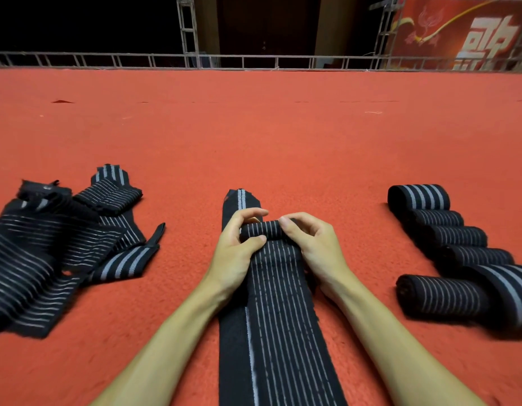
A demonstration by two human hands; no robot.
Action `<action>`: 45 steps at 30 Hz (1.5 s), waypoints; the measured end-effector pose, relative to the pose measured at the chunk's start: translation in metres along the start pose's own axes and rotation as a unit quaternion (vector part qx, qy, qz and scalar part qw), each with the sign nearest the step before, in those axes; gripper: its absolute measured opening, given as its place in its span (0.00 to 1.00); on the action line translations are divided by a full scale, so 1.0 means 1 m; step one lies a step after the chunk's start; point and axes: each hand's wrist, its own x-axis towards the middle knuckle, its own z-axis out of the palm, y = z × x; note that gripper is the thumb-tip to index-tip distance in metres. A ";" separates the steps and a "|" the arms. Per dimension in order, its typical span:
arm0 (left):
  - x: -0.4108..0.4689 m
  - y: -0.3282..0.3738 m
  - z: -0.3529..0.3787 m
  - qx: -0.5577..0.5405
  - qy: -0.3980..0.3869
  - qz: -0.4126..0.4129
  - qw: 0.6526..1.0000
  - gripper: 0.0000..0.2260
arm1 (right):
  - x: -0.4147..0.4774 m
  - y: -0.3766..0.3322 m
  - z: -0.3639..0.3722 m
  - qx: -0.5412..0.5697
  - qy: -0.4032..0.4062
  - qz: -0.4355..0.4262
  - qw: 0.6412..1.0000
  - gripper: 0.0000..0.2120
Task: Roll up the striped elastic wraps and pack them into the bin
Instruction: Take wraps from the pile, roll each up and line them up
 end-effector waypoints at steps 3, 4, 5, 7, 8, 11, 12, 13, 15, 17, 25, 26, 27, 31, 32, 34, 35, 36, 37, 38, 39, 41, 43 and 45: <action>0.001 -0.003 0.001 0.003 -0.009 -0.021 1.000 0.17 | -0.001 0.000 -0.001 0.009 -0.017 -0.020 1.000 0.04; 0.002 -0.004 0.001 0.007 -0.009 -0.030 0.999 0.15 | -0.002 0.000 -0.002 0.017 -0.024 -0.021 0.999 0.04; 0.002 -0.005 0.001 0.011 -0.007 -0.040 0.999 0.14 | -0.003 -0.001 -0.002 0.030 -0.029 -0.016 0.999 0.05; 0.003 -0.007 0.001 0.018 -0.002 -0.057 0.998 0.13 | -0.004 0.001 -0.003 0.051 -0.036 -0.006 0.998 0.07; 0.003 -0.008 0.001 0.032 0.000 -0.061 0.998 0.12 | -0.004 0.002 -0.003 0.054 -0.038 -0.005 0.998 0.08; 0.005 -0.010 0.001 0.074 0.011 -0.061 0.995 0.04 | -0.004 0.003 -0.004 0.064 -0.038 -0.011 0.997 0.09; 0.005 -0.009 0.002 0.077 0.014 -0.060 0.995 0.05 | -0.003 0.004 -0.004 0.059 -0.035 -0.021 0.997 0.09; 0.004 -0.008 0.002 0.075 0.016 -0.058 0.995 0.06 | -0.003 0.004 -0.004 0.054 -0.035 -0.028 0.998 0.10; 0.003 -0.005 0.002 0.059 0.023 -0.037 0.997 0.08 | -0.004 0.003 -0.004 0.062 -0.040 -0.019 0.997 0.12; 0.001 -0.005 0.001 0.038 0.031 -0.009 0.999 0.10 | -0.005 0.002 -0.003 0.093 -0.053 0.009 0.994 0.11; -0.002 -0.002 0.000 -0.039 -0.017 0.028 0.999 0.22 | -0.005 0.000 0.001 0.009 -0.042 0.018 0.999 0.07; -0.002 -0.002 0.000 -0.041 -0.019 0.026 0.999 0.23 | -0.005 0.000 0.001 0.003 -0.041 0.015 0.999 0.06; -0.002 -0.002 0.000 -0.041 -0.021 0.021 0.999 0.23 | -0.005 0.000 0.001 0.000 -0.037 0.009 0.999 0.05; -0.002 -0.001 0.001 -0.039 -0.032 -0.024 0.998 0.21 | -0.005 0.001 -0.003 0.040 -0.043 -0.008 0.998 0.10; -0.003 -0.002 0.001 -0.050 -0.035 -0.036 0.997 0.20 | -0.005 0.001 -0.004 0.053 -0.047 -0.009 0.997 0.11; -0.003 -0.005 0.002 -0.058 -0.032 -0.057 0.996 0.18 | -0.006 0.001 -0.005 0.073 -0.052 -0.023 0.996 0.11; -0.003 -0.006 0.002 -0.049 -0.029 -0.064 0.996 0.18 | -0.006 0.001 -0.005 0.084 -0.053 -0.028 0.995 0.12; -0.003 -0.007 0.002 -0.035 -0.028 -0.067 0.997 0.18 | -0.006 0.000 -0.006 0.096 -0.056 -0.033 0.993 0.12; -0.003 -0.008 0.002 -0.023 -0.029 -0.069 0.997 0.18 | -0.006 0.000 -0.006 0.107 -0.059 -0.035 0.992 0.13; -0.002 -0.008 0.003 -0.010 -0.026 -0.071 0.997 0.17 | -0.005 0.000 -0.006 0.116 -0.062 -0.040 0.990 0.13; -0.002 -0.009 0.003 0.001 -0.021 -0.071 0.997 0.16 | -0.005 0.001 -0.006 0.123 -0.065 -0.044 0.989 0.14; -0.002 -0.008 0.002 0.010 -0.011 -0.063 0.998 0.13 | -0.005 0.001 -0.005 0.129 -0.070 -0.051 0.988 0.14; -0.002 -0.007 0.002 -0.005 -0.001 -0.051 0.999 0.09 | -0.004 0.002 -0.004 0.120 -0.071 -0.047 0.989 0.14; -0.003 -0.005 0.002 -0.029 0.006 -0.044 0.999 0.06 | -0.005 0.001 -0.004 0.117 -0.071 -0.032 0.990 0.13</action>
